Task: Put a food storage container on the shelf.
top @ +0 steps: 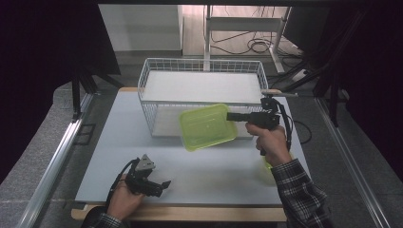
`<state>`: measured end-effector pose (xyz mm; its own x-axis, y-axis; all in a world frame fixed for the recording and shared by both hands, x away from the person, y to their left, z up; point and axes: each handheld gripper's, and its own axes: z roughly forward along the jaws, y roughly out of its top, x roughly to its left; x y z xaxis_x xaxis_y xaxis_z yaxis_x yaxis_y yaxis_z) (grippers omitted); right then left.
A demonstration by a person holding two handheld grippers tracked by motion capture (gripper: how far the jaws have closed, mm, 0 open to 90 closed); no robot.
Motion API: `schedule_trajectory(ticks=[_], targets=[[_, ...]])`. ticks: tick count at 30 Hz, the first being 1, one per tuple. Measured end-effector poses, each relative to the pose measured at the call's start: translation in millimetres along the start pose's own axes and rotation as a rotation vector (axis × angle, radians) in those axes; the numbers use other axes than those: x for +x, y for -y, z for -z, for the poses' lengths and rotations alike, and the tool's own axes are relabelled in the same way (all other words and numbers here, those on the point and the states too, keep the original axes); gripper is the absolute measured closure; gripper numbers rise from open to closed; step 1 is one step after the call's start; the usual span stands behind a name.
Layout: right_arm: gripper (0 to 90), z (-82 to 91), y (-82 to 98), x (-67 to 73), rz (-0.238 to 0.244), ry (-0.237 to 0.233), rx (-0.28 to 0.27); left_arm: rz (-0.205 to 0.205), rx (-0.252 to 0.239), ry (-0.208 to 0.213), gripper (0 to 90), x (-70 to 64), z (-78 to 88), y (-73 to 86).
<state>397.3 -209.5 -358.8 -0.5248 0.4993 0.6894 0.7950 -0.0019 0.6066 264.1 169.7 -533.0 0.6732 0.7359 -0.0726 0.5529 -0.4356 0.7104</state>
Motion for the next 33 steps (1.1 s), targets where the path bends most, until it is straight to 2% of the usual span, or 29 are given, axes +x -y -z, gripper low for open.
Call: schedule_trajectory(ticks=[11, 19, 26, 33], targets=[[80.2, 0.9, -23.4, 11.8, 0.025, 0.023, -0.032, -0.008, 0.01, 0.0, 3.4, -0.6, -1.4, 0.3], [80.1, -0.2, -39.2, 12.8, 0.028, 0.052, -0.072, -0.005, -0.005, 0.002, 3.4, -0.4, -0.3, 0.1], [80.1, 0.3, -53.7, 13.5, 0.031, 0.082, -0.106, -0.011, 0.013, 0.006, 3.3, -0.5, -1.9, 0.6], [80.1, -5.0, -69.5, 16.7, 0.031, 0.108, -0.14, -0.004, 0.002, 0.007, 3.4, -0.2, -1.1, 0.7]])
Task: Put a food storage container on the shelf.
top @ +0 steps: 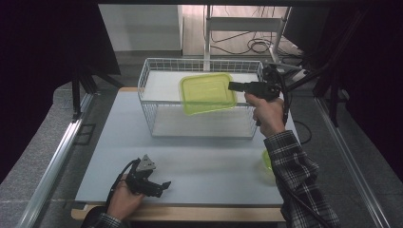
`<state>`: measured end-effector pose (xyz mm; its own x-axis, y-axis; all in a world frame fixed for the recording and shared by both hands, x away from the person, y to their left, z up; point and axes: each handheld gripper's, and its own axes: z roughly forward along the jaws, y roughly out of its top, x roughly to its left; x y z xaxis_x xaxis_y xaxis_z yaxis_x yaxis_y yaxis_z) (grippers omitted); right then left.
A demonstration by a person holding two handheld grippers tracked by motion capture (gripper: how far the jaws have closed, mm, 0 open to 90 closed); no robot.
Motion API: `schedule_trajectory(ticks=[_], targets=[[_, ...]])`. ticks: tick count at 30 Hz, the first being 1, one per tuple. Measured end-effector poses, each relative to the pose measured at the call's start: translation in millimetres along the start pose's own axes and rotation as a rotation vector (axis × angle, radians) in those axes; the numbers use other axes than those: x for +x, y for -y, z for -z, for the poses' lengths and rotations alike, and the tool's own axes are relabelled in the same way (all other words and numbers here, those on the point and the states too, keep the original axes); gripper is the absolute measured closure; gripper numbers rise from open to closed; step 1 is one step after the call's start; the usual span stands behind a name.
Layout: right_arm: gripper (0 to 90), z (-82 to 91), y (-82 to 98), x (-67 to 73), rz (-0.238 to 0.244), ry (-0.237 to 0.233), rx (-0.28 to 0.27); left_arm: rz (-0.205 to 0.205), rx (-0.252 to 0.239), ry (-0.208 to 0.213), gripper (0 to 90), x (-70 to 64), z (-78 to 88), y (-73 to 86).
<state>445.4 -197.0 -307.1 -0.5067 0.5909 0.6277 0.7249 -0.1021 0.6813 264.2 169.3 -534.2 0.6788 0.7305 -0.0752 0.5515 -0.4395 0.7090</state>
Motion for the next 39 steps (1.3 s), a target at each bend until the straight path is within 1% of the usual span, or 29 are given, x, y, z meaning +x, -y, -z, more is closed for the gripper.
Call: schedule_trajectory(ticks=[4, 5, 9, 15, 18, 23, 24, 26, 29, 32, 33, 34, 39], targets=[[80.1, -4.9, -7.3, 2.9, 0.013, 0.027, -0.014, -0.001, 0.001, 0.003, 3.3, 0.0, -0.1, 0.0], [80.1, -4.9, -7.3, 2.9, 0.013, 0.027, -0.014, -0.001, 0.001, 0.003, 3.3, 0.0, -0.1, 0.0], [80.1, -11.0, -12.7, 3.0, 0.025, 0.055, -0.028, -0.003, 0.004, 0.003, 3.3, -0.1, 0.0, 0.1], [80.1, -17.1, -17.2, 0.1, 0.003, 0.072, -0.052, -0.006, 0.009, 0.002, 3.4, 0.1, -0.6, 0.4], [80.0, -23.3, -20.6, -0.6, 0.0, 0.093, -0.064, -0.003, 0.008, 0.002, 3.3, 0.3, -0.3, 0.5], [80.0, -30.3, -21.7, -0.4, 0.003, 0.114, -0.061, -0.004, 0.009, 0.003, 3.3, 0.6, -0.3, 0.8], [80.0, -33.3, -21.2, 0.4, 0.02, 0.138, -0.055, -0.004, 0.008, 0.003, 3.3, 0.5, -0.3, 0.8], [79.7, -34.9, -20.7, 0.6, 0.022, 0.14, -0.057, -0.007, 0.01, 0.004, 3.3, 0.5, -0.3, 0.8], [78.3, -36.6, -18.9, 2.9, 0.064, 0.177, -0.058, -0.007, 0.011, 0.003, 3.3, 0.6, -0.4, 0.8], [76.9, -37.7, -18.0, 4.3, 0.086, 0.209, -0.057, -0.009, 0.017, 0.006, 3.3, 0.1, -1.1, 0.9], [76.9, -37.7, -18.0, 4.3, 0.086, 0.209, -0.057, -0.009, 0.017, 0.006, 3.3, 0.1, -1.1, 0.9], [76.2, -38.1, -17.3, 4.5, 0.098, 0.225, -0.054, -0.01, 0.017, 0.007, 3.3, -0.1, -1.1, 0.8], [75.6, -38.8, -16.3, 2.9, 0.106, 0.247, -0.05, -0.011, 0.021, 0.007, 3.3, 0.1, -1.5, 1.0]])
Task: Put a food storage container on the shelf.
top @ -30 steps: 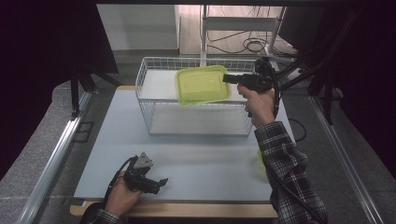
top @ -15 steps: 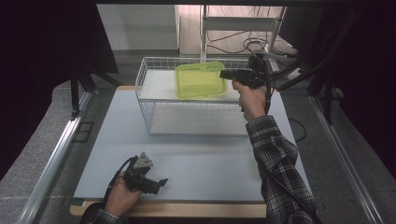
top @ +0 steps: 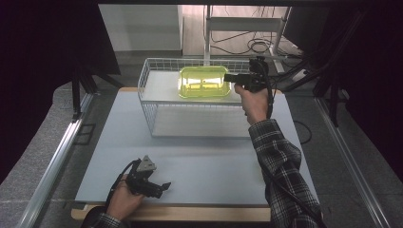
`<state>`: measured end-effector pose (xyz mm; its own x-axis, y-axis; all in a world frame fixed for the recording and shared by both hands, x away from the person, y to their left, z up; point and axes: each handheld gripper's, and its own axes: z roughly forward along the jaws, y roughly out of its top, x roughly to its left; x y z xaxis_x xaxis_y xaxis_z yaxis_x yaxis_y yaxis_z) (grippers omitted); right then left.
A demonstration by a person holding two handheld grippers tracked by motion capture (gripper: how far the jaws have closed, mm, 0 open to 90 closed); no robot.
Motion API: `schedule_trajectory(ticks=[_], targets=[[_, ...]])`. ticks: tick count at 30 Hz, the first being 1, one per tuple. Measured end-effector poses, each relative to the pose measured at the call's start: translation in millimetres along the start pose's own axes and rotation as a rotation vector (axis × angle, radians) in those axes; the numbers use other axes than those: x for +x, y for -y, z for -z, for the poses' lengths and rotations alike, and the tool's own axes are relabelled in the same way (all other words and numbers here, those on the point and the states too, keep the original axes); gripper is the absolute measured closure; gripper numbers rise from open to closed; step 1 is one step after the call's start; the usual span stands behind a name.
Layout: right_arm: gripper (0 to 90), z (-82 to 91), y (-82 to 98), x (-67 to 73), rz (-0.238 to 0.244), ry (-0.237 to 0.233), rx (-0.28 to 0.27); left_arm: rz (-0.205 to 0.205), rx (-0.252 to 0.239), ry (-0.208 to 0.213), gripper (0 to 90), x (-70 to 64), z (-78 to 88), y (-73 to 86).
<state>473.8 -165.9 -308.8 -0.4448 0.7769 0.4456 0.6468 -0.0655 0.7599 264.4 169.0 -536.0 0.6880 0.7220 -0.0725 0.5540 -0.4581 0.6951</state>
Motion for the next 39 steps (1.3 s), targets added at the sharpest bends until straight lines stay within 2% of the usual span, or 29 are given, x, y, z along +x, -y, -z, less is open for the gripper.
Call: schedule_trajectory(ticks=[7, 10, 19, 22, 26, 28, 31, 39], targets=[[72.9, -3.6, 1.2, -1.0, 0.019, 0.033, -0.001, -0.003, 0.005, 0.002, 3.3, -0.3, -0.7, 0.1], [72.4, -4.4, 1.6, -1.6, 0.015, 0.032, -0.001, -0.004, 0.004, 0.002, 3.3, -0.3, -0.7, 0.1], [63.3, -10.1, 3.5, -5.0, 0.017, 0.037, 0.01, -0.005, 0.006, 0.003, 3.3, -0.3, -1.1, 0.4], [61.0, -9.7, 2.8, -4.2, 0.04, 0.051, 0.01, -0.005, 0.004, 0.004, 3.3, -0.4, -0.8, 0.3], [51.1, -4.5, -0.2, -3.5, 0.057, 0.018, 0.016, -0.009, -0.001, 0.003, 3.5, -0.6, 0.1, -0.1], [49.5, -3.2, -0.6, -3.2, 0.066, 0.012, 0.017, -0.01, -0.003, 0.003, 3.5, -0.7, 0.3, -0.3], [44.0, 2.3, -1.2, -1.5, 0.109, -0.01, 0.024, -0.01, -0.002, 0.002, 3.5, -0.8, 0.2, -0.3], [34.4, 10.9, 3.3, 3.7, 0.17, -0.033, 0.017, -0.007, -0.011, -0.002, 3.5, -0.2, 1.2, -0.3]])
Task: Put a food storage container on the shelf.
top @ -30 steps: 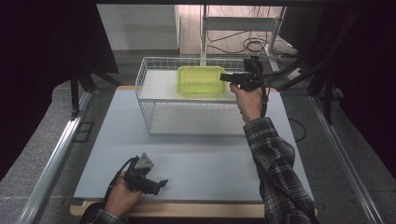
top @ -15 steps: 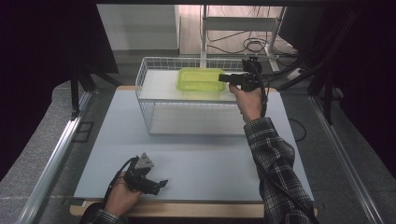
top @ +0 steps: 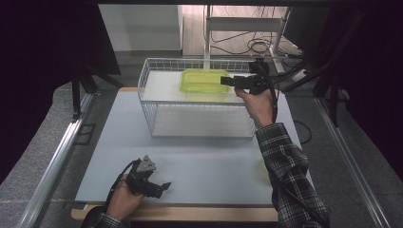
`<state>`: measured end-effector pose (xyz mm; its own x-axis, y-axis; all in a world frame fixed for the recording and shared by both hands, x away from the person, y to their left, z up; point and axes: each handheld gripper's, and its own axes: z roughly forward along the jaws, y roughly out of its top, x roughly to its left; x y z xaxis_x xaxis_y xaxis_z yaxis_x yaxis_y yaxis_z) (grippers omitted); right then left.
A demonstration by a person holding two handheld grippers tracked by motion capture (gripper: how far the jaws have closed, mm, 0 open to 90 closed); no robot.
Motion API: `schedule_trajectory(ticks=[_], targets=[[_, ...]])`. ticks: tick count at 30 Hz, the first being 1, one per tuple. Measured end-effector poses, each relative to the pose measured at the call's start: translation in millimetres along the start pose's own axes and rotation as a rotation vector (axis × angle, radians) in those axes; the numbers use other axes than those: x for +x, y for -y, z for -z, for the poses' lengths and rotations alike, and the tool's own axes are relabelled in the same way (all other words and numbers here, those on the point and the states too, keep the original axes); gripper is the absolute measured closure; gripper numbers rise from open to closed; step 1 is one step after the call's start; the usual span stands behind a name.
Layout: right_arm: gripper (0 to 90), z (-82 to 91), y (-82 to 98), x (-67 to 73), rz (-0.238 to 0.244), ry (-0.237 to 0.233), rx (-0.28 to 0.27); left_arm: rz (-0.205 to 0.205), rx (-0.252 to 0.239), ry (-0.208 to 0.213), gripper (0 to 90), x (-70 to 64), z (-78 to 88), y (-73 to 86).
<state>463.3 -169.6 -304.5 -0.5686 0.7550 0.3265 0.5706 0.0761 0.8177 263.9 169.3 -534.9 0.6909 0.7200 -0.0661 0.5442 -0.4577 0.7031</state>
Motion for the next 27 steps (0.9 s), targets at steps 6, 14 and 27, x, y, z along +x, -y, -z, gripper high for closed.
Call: schedule_trajectory(ticks=[6, 14, 27], targets=[[28.7, 9.1, 4.9, 2.5, 0.044, -0.003, -0.009, 0.0, 0.001, 0.002, 3.5, -0.1, -0.3, 0.0], [20.8, 17.1, 16.5, 7.3, 0.106, -0.009, 0.004, 0.003, 0.003, 0.004, 3.5, 0.1, -0.8, 0.4], [14.3, 27.1, 38.7, 10.3, 0.167, -0.02, 0.029, -0.002, 0.014, 0.007, 3.4, -0.2, -2.4, 0.5]])
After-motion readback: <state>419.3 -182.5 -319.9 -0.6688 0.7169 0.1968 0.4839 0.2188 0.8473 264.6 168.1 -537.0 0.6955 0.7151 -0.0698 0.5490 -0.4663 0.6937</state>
